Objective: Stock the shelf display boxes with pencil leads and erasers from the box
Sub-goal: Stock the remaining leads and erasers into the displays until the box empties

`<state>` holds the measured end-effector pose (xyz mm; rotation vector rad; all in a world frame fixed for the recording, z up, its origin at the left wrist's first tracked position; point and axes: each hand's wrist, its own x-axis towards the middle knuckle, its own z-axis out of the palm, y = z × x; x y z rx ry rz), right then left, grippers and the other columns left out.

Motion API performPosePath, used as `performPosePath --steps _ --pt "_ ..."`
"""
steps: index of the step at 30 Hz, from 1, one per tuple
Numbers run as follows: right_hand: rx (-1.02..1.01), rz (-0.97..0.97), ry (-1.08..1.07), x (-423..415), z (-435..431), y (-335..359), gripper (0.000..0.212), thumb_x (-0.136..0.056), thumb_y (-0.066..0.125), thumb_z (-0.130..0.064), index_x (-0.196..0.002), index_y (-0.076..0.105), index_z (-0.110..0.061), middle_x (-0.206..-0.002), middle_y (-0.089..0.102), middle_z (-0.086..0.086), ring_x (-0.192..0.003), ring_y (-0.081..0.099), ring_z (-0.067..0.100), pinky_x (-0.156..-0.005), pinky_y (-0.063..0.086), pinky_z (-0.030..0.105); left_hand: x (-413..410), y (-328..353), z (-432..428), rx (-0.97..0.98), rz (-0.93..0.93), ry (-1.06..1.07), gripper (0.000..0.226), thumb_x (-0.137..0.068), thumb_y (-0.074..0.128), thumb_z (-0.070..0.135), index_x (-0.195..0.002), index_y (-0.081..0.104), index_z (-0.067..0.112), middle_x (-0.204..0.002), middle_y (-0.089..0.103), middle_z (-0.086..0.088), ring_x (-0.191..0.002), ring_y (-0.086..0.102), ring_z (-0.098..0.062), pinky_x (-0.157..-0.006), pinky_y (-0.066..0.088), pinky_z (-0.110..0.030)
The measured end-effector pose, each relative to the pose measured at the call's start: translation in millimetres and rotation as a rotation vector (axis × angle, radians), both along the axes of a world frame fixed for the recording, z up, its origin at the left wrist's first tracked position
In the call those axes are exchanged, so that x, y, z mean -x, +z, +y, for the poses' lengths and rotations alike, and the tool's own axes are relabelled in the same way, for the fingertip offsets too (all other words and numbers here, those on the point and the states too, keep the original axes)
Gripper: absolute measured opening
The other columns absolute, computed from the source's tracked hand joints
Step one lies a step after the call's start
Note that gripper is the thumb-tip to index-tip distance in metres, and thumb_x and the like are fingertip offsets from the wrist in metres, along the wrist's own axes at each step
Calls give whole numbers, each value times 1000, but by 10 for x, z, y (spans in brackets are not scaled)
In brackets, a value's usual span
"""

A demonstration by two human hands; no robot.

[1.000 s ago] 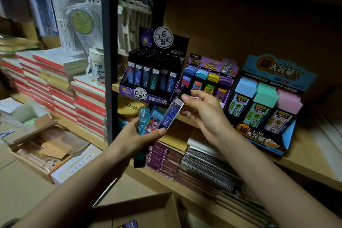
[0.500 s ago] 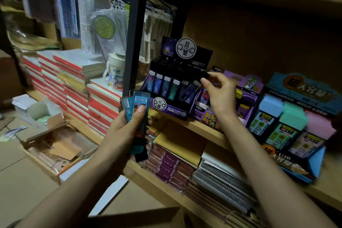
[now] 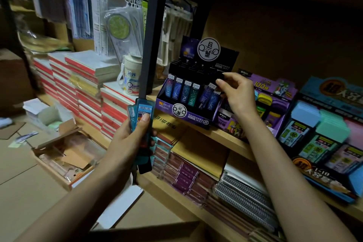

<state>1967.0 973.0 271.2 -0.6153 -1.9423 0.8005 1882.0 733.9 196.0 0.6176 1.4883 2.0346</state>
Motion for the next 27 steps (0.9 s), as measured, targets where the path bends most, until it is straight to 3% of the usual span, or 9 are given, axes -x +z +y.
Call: performPosePath --steps 6,10,14,19,23,27 --pt "-98 -17 -9 10 98 13 32 -89 63 -15 -120 62 -6 -112 64 2 -99 60 12 -73 47 3 14 -33 -11 -21 4 -34 39 -81 51 48 -113 56 26 -68 69 13 -58 64 0 -47 48 -14" --pt "-20 -23 14 87 105 -57 33 -87 65 -13 -119 62 -4 -107 68 8 -84 66 14 -70 56 18 23 -38 19 -12 14 -30 40 -80 50 50 -113 55 27 -67 68 15 -58 64 1 -49 47 -14" --pt "-3 -30 -36 151 106 -122 32 -85 67 -13 -116 64 -3 -99 67 8 -79 67 15 -65 57 19 25 -30 67 -21 12 -6 40 -83 50 49 -114 57 25 -72 66 9 -62 61 -4 -54 47 -20" --pt "-63 -88 -145 195 62 -176 15 -86 67 -21 -90 70 -7 -84 70 10 -68 67 13 -63 58 24 -1 -8 121 -33 2 -12 48 -78 51 51 -116 56 22 -78 63 3 -66 57 -8 -58 46 -24" --pt "-216 -211 -212 194 -1 -144 25 -89 63 -27 -76 68 -5 -67 66 8 -67 66 22 -66 55 33 -61 21 153 -33 11 -27 44 -77 52 51 -109 57 22 -77 62 3 -66 57 -8 -62 47 -27" --pt "-266 -323 -249 76 -60 -91 32 -90 60 -34 -77 67 -5 -68 66 12 -69 65 27 -68 56 40 -140 39 143 -11 54 -61 51 -78 52 52 -111 55 14 -87 63 -8 -84 60 -27 -80 53 -45"
